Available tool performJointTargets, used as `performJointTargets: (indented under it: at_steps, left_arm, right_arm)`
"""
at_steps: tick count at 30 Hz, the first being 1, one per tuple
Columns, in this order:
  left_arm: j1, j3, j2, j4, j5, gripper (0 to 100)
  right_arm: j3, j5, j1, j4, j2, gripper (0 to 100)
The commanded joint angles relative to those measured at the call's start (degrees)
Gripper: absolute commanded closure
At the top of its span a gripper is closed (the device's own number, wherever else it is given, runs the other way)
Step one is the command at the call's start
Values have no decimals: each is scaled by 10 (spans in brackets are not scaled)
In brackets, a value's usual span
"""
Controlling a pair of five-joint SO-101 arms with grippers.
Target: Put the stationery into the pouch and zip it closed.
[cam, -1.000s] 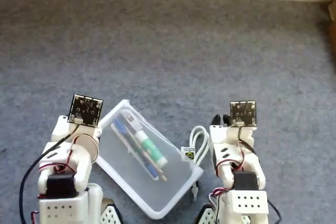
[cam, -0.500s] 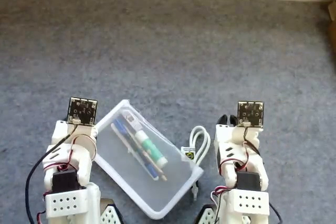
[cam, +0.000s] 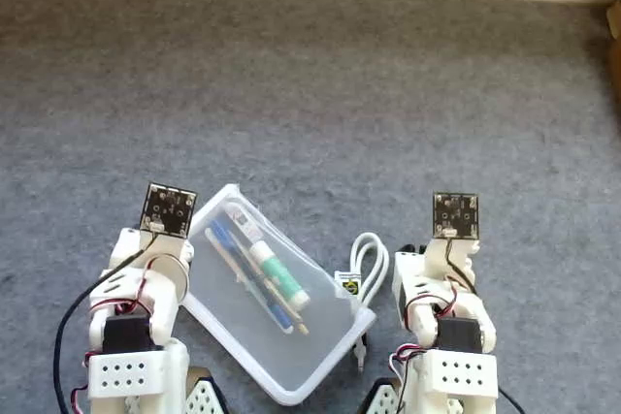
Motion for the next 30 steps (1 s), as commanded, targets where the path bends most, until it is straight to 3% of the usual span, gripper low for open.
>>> performJointTargets:
  at_steps: [1,6,23,30]
  left_arm:
    - [12,15,-8,75,4,993]
    - [12,15,-8,155,4,993]
    - [12,15,-8,156,4,993]
    - [15,15,-9,157,4,993]
  right_arm:
    - [66,0,7,3,-10,949]
    - [66,0,7,3,-10,949]
    - [66,0,5,7,-15,949]
    - [65,0,6,7,-111,949]
